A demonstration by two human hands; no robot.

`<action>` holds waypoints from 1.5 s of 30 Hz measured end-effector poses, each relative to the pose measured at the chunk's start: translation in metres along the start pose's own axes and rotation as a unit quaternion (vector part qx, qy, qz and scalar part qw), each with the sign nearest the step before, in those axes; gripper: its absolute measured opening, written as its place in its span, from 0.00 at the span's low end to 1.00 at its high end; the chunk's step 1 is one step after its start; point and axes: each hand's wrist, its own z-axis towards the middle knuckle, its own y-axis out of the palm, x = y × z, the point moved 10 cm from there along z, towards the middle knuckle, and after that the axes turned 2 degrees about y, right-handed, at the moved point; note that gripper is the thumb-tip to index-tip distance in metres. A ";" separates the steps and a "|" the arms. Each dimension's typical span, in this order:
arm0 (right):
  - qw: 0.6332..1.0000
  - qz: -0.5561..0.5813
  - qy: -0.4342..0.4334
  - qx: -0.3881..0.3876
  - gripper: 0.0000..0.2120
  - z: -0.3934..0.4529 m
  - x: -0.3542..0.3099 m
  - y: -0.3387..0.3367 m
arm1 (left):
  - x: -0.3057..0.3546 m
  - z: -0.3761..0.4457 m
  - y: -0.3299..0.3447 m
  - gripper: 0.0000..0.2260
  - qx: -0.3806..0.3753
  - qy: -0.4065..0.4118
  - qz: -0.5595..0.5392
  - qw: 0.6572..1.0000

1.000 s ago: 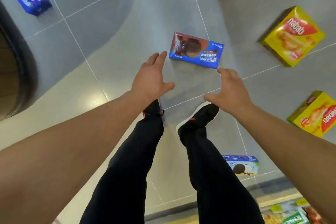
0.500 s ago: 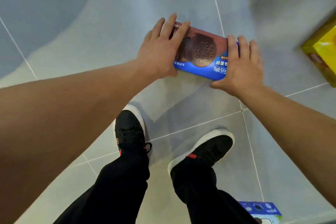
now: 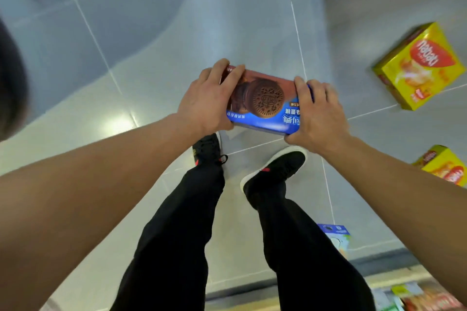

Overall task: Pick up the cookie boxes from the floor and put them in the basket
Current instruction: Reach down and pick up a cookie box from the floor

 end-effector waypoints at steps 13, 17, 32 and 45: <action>0.992 -0.030 -0.122 -0.020 0.59 -0.201 -0.154 -0.237 | 0.039 -0.267 -0.257 0.51 0.064 -0.109 -0.044 0.991; 0.981 -0.055 -0.184 -0.015 0.58 -0.243 -0.191 -0.281 | 0.045 -0.334 -0.290 0.53 0.096 -0.161 -0.065 0.980; 0.832 -0.197 -0.518 -0.004 0.48 -0.409 -0.384 -0.334 | 0.019 -0.626 -0.292 0.45 0.235 -0.392 -0.355 0.816; 0.554 -0.279 -0.769 0.159 0.46 -0.648 -0.582 -0.235 | 0.023 -0.896 -0.127 0.40 0.443 -0.432 -0.650 0.442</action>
